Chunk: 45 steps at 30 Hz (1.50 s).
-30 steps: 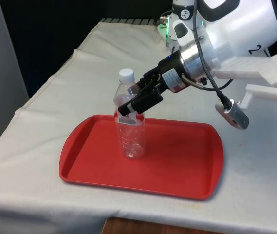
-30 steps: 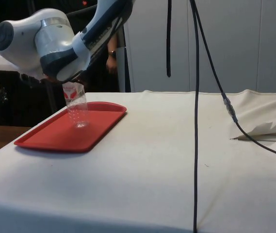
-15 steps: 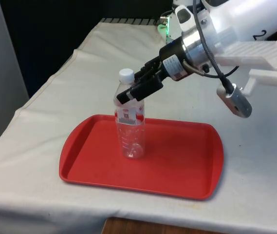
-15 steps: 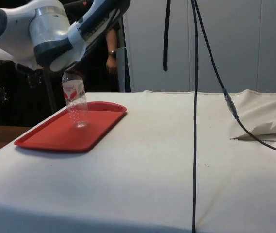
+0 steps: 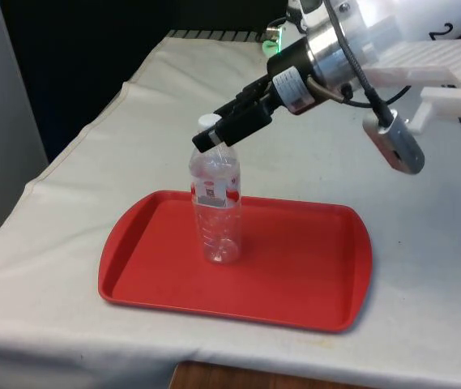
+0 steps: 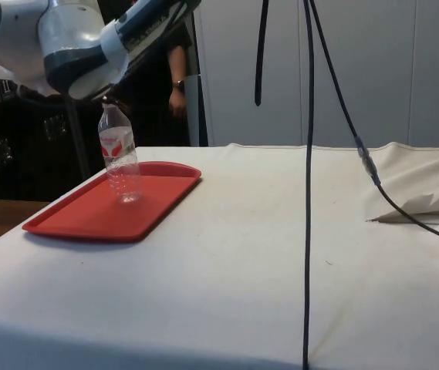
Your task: Place the bottle upright on the tray.
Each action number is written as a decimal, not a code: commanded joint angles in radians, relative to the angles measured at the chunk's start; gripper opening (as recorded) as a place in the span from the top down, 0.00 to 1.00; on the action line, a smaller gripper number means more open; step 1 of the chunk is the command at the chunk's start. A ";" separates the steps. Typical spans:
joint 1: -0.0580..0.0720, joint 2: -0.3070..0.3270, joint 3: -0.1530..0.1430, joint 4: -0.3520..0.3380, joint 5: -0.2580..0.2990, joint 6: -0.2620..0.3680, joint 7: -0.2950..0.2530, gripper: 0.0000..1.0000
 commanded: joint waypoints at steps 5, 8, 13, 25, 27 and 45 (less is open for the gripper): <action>-0.003 -0.011 0.008 0.013 0.006 -0.018 -0.001 0.00; -0.005 -0.015 0.010 0.015 0.008 -0.019 -0.001 0.00; -0.012 -0.027 0.011 0.019 0.016 -0.016 0.001 0.00; -0.021 -0.042 0.007 0.022 0.027 -0.021 0.002 0.00; -0.032 -0.053 0.014 0.020 0.042 -0.008 0.003 0.00; -0.058 -0.082 0.014 0.020 0.090 -0.002 0.002 0.00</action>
